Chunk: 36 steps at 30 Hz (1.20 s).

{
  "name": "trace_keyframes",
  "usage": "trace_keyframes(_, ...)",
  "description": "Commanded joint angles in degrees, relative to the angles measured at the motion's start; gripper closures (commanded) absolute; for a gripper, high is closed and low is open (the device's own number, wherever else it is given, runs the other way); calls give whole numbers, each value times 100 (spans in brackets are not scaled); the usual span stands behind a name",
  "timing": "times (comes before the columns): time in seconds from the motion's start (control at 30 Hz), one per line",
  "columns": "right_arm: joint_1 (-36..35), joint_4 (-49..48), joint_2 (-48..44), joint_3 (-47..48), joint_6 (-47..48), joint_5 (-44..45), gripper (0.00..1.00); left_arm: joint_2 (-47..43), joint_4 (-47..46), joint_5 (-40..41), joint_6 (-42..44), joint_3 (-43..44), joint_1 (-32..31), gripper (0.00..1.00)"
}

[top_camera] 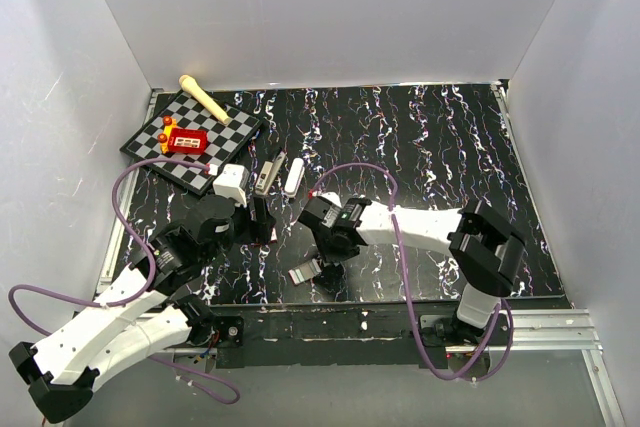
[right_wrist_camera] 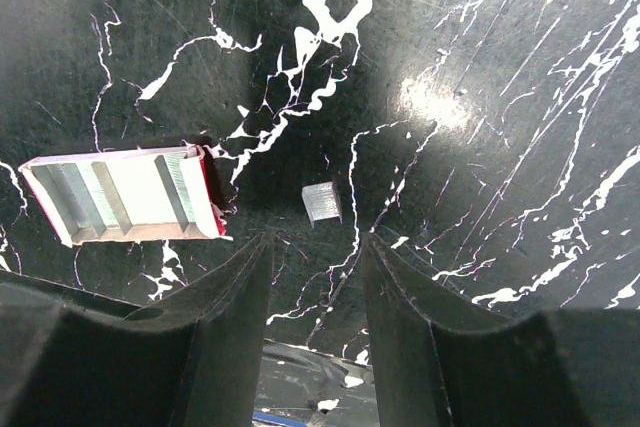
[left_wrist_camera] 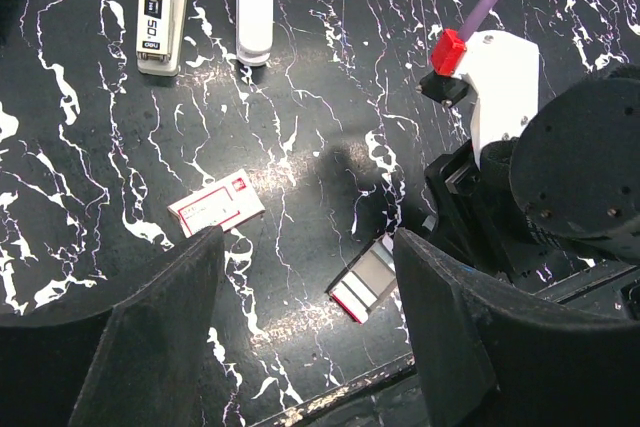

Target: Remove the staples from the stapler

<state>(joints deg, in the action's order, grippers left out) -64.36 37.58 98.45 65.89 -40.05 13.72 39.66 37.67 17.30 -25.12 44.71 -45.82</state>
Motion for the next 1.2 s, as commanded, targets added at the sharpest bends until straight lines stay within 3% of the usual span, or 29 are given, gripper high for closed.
trace_keyframes(0.0, 169, -119, 121, 170, 129, -342, 51, -2, -49, -34, 34, 20, 56, 32)
trace_keyframes(0.6, 239, 153, 728, 636, 411, -730, 52, 68, -128, -209, 78, 29, 196, 32)
trace_keyframes(1.17, 248, 214, 702, 574, 375, -765, 55, 51, -137, -288, 78, 12, 249, 31)
